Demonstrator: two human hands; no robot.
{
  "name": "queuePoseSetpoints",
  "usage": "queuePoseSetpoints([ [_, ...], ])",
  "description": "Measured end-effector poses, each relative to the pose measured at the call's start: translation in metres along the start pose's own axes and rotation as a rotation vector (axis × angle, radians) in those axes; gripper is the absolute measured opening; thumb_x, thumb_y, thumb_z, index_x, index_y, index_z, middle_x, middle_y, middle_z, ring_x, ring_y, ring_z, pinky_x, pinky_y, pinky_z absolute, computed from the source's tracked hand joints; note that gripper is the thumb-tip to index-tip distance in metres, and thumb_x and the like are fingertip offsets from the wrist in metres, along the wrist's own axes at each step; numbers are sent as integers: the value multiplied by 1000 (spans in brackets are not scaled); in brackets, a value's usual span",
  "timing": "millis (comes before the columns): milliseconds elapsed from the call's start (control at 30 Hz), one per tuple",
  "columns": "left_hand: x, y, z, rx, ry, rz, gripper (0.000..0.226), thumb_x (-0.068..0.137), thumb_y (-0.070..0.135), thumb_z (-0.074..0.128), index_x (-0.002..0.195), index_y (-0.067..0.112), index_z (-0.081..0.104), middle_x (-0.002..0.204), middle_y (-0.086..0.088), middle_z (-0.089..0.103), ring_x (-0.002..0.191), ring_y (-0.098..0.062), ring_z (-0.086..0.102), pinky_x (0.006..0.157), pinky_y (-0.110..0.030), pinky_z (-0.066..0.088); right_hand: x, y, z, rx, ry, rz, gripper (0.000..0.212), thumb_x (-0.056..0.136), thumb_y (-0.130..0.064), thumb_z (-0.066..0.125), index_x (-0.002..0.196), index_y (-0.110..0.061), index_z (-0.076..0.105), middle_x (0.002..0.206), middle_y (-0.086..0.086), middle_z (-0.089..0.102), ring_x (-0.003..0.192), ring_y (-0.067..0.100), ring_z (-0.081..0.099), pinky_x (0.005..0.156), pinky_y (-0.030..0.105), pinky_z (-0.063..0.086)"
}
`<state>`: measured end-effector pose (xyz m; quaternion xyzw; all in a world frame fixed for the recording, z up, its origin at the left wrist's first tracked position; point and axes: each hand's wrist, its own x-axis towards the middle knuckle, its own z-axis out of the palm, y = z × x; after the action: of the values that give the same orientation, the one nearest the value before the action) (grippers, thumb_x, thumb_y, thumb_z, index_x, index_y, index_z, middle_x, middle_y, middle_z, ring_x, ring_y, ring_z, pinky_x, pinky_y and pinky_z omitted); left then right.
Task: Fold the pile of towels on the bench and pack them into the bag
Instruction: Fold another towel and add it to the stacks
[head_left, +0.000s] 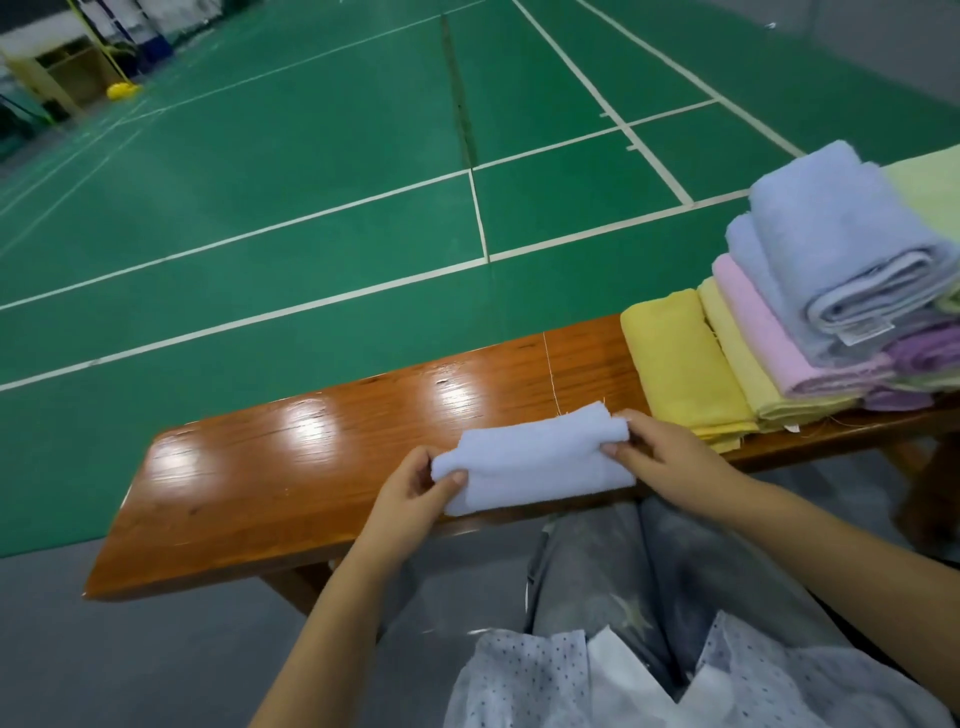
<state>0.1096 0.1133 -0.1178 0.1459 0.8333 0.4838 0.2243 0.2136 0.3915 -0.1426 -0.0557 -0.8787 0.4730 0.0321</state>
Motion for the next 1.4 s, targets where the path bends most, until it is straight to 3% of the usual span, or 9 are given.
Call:
queuePoseSetpoints([
  [133, 28, 11, 13, 120, 54, -92, 23, 96, 34, 54, 94, 11, 51, 89, -5, 56, 79, -14, 52, 66, -27, 42, 15, -5, 6, -44, 122, 176, 27, 97, -30, 50, 73, -21, 43, 69, -3, 49, 64, 10, 47, 55, 23, 32],
  [300, 55, 7, 30, 325, 88, -154, 26, 98, 35, 50, 112, 13, 51, 106, -4, 60, 85, -12, 52, 64, -25, 39, 29, -2, 20, -152, 201, 411, 24, 98, -32, 48, 92, -9, 53, 85, 5, 57, 80, 22, 54, 63, 29, 36],
  [433, 57, 9, 39, 349, 206, -183, 39, 98, 35, 51, 128, 10, 49, 109, 0, 56, 96, -16, 51, 76, -27, 39, 21, -2, 26, -235, 288, 404, 25, 96, -31, 51, 82, -9, 49, 86, 8, 50, 77, 20, 49, 64, 28, 34],
  [633, 22, -2, 34, -55, 536, -345, 23, 96, 33, 53, 109, 13, 50, 105, -2, 56, 85, -14, 51, 73, -31, 41, -1, -6, 38, 210, 263, 573, 25, 90, -30, 62, 97, -10, 47, 86, 3, 55, 82, 23, 60, 68, 45, 58],
  [767, -12, -22, 56, -267, 302, -485, 43, 90, 53, 56, 99, 11, 58, 89, -6, 65, 77, -17, 60, 66, -32, 48, -10, -20, 56, 493, 236, 697, 32, 89, -22, 65, 107, -11, 41, 101, 9, 53, 87, 28, 63, 58, 42, 59],
  [833, -20, -23, 71, -437, 116, -545, 55, 84, 59, 59, 107, 9, 62, 97, -6, 71, 90, -19, 67, 79, -35, 54, -16, -26, 67, 593, 215, 718, 32, 90, -20, 63, 109, -12, 39, 106, 13, 55, 79, 26, 65, 51, 33, 56],
  [1000, -19, -2, 92, -893, -4, -549, 55, 85, 37, 65, 125, 1, 54, 114, -13, 70, 104, -27, 68, 81, -37, 57, -27, -30, 76, 673, 164, 724, 28, 92, -23, 61, 109, -11, 42, 102, 13, 62, 68, 20, 68, 48, 24, 50],
  [1267, -3, 36, 98, -895, -37, -478, 46, 86, 18, 71, 127, 12, 53, 111, -14, 71, 96, -31, 70, 68, -37, 59, -41, -33, 46, 691, 238, 673, 29, 87, -39, 64, 99, -17, 50, 107, 4, 59, 96, 20, 62, 75, 39, 58],
  [1400, 20, 76, 110, -824, -141, -327, 46, 87, 15, 67, 130, 16, 50, 113, -13, 70, 98, -31, 70, 75, -41, 59, -42, -50, 17, 912, 423, 520, 18, 90, -19, 62, 93, -13, 45, 101, 9, 63, 76, 16, 69, 61, 31, 59],
])
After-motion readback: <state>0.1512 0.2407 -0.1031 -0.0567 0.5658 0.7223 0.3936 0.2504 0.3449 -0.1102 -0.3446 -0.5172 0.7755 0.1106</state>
